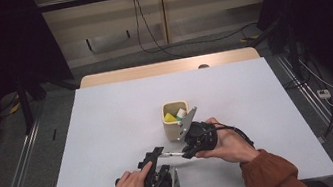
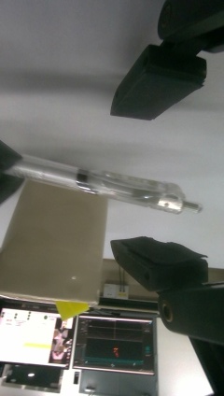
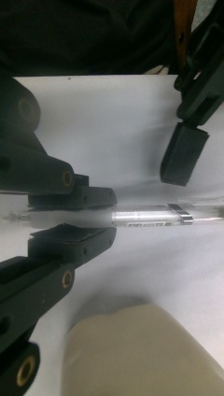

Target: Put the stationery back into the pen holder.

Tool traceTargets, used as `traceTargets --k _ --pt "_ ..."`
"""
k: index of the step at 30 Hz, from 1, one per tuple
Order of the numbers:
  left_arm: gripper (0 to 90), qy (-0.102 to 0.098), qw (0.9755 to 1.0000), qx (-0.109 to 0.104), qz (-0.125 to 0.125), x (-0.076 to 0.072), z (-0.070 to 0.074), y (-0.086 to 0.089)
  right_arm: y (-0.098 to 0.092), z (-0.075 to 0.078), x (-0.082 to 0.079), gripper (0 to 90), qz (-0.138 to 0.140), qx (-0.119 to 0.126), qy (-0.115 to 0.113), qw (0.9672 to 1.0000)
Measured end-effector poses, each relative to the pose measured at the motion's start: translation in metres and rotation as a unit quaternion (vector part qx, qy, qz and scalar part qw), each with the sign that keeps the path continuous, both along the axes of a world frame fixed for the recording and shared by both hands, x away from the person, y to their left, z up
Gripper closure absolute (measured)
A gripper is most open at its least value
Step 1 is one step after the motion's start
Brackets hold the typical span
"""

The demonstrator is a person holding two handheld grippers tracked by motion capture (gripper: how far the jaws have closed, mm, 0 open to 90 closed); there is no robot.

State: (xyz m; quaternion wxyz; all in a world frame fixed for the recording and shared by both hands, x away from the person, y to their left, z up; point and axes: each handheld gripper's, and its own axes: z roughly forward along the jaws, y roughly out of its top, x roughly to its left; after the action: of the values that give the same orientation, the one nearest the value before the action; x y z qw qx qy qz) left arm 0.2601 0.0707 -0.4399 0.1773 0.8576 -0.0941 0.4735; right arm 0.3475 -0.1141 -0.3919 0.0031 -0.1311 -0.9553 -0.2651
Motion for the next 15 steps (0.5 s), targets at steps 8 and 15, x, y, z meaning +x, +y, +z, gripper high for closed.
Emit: traceTargets --k 8,15 --pt "40.9 -0.001 0.9996 0.026 -0.013 -0.002 -0.007 -0.005 0.006 -0.002 0.001 80.1 -0.002 -0.001 0.004 1.0000" --pt "49.4 -0.007 0.9991 0.035 -0.021 -0.004 -0.012 -0.009 0.010 -0.005 0.000 80.1 0.001 0.000 0.004 1.0000"
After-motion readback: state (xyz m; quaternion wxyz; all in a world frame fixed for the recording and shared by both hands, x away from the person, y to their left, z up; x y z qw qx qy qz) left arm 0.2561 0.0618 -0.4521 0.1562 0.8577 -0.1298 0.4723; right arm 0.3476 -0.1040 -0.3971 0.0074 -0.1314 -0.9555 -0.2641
